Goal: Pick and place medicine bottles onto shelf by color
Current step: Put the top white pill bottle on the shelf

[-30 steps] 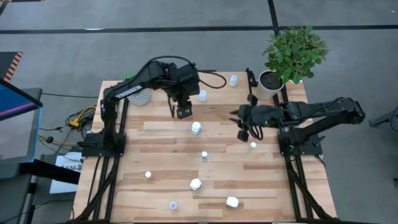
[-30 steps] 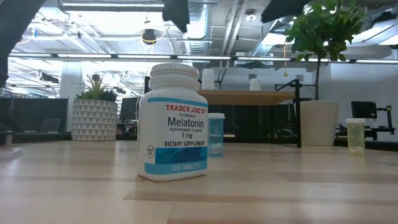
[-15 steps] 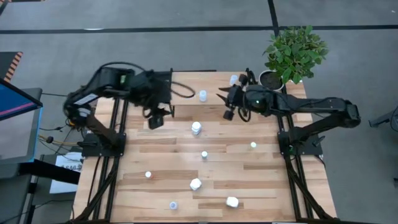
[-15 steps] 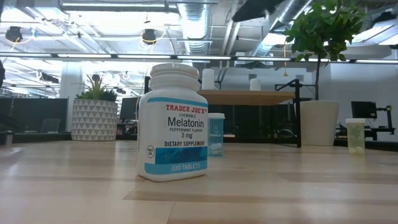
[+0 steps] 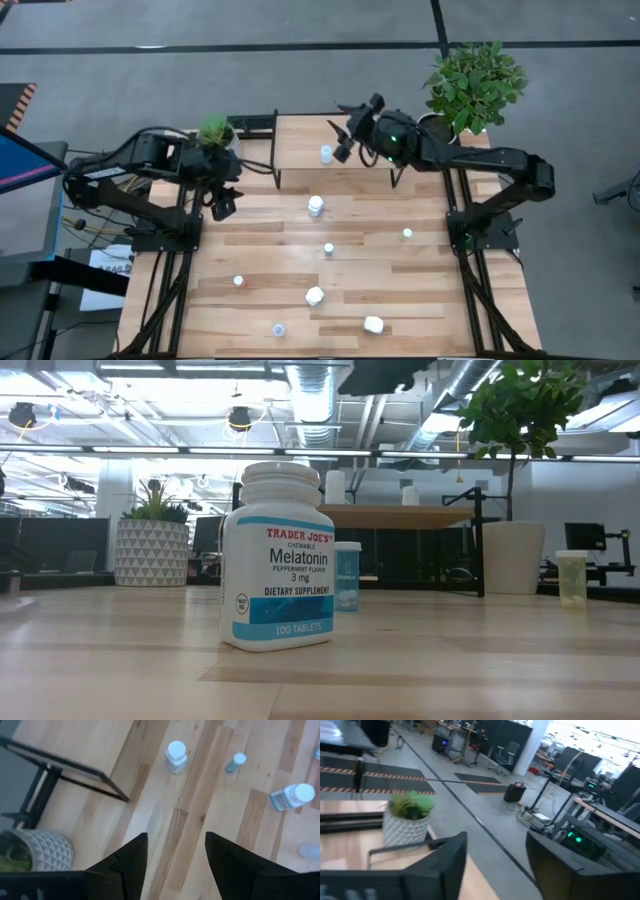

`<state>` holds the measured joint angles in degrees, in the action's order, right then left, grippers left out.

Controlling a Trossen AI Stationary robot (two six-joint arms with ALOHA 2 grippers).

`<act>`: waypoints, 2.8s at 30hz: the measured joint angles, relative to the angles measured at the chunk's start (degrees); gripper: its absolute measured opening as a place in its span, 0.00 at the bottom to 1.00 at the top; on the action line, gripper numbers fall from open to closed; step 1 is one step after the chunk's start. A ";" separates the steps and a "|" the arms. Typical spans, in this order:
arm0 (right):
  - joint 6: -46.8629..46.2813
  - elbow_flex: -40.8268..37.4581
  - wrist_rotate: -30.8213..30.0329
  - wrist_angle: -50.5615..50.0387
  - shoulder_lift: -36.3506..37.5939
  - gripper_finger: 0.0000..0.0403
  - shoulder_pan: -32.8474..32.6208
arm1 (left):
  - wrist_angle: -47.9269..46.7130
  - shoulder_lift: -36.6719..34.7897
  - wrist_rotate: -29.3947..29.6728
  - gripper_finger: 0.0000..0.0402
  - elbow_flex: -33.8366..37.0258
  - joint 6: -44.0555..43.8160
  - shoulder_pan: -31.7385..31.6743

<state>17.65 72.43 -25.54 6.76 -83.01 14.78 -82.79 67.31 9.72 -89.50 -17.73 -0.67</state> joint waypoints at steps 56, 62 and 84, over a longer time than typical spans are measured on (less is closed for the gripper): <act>1.29 42.79 24.15 -65.84 -28.06 0.72 6.47 | 70.30 -16.64 4.90 0.46 52.53 3.62 5.33; 1.15 42.79 24.17 -65.95 -28.06 0.72 5.10 | 70.30 -16.61 5.16 0.46 52.53 3.66 5.33; 2.04 42.68 23.94 -60.96 -31.80 0.72 5.48 | 70.30 -16.59 5.31 0.46 52.53 5.06 5.33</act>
<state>19.69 115.11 -1.60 -54.19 -114.80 20.26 -12.49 50.72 15.03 -36.97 -12.67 4.67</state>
